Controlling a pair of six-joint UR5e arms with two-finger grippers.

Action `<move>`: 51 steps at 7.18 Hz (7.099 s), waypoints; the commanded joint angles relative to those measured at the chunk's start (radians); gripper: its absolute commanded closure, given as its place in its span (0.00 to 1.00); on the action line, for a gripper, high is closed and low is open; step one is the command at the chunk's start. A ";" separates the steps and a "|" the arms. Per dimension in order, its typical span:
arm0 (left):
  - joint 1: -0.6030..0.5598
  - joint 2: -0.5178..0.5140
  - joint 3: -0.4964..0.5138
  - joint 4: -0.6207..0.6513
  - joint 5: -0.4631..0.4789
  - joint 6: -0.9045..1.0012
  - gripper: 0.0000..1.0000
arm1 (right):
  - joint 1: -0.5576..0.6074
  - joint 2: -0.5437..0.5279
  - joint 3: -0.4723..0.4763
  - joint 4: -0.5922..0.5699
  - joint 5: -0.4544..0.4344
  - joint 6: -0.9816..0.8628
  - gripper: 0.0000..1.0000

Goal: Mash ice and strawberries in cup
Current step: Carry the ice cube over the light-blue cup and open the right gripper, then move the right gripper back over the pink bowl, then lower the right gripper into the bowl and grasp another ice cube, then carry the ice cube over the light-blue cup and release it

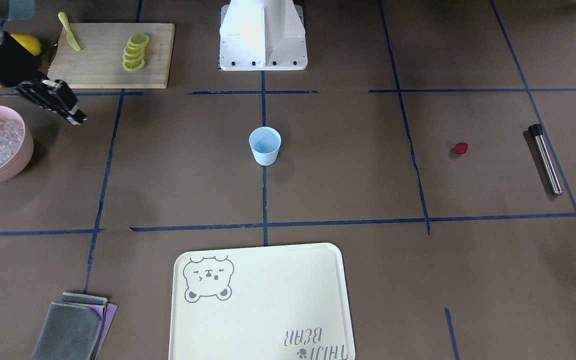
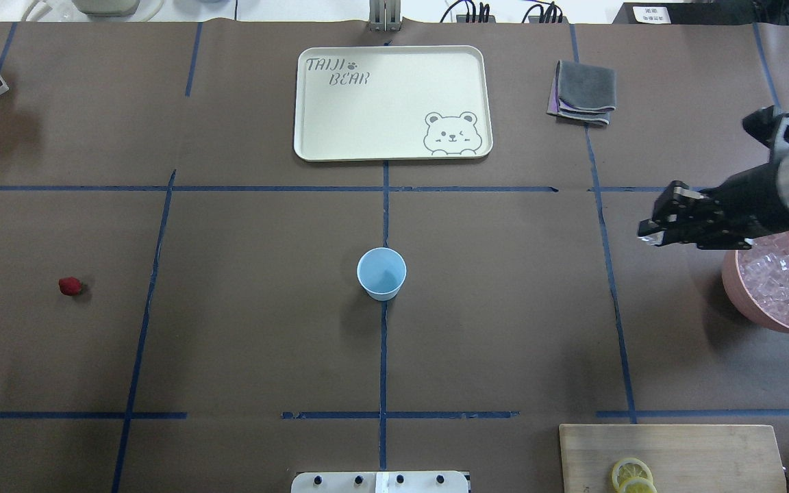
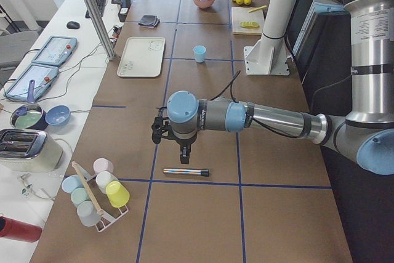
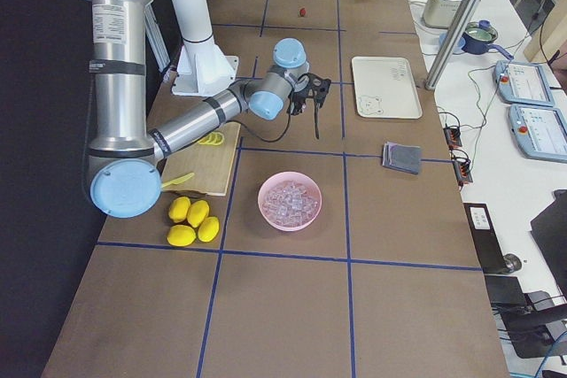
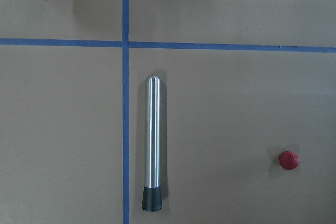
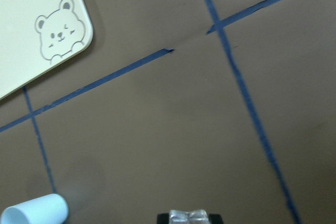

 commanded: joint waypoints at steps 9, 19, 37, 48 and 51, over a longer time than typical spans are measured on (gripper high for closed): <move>0.000 0.007 -0.019 0.001 0.000 0.000 0.00 | -0.394 0.627 -0.383 -0.250 -0.387 0.256 0.62; 0.002 0.045 -0.065 0.006 0.000 -0.003 0.00 | 0.163 -0.127 -0.081 -0.249 -0.057 -0.503 0.17; 0.003 0.051 -0.067 0.004 -0.008 0.000 0.00 | 0.232 -0.183 -0.308 -0.215 0.004 -1.036 0.89; 0.002 0.051 -0.073 0.004 -0.008 0.002 0.00 | -0.314 0.567 -0.301 -0.221 -0.290 0.136 0.97; 0.002 0.051 -0.075 0.004 -0.008 0.002 0.00 | -0.386 0.606 -0.353 -0.218 -0.398 0.144 0.90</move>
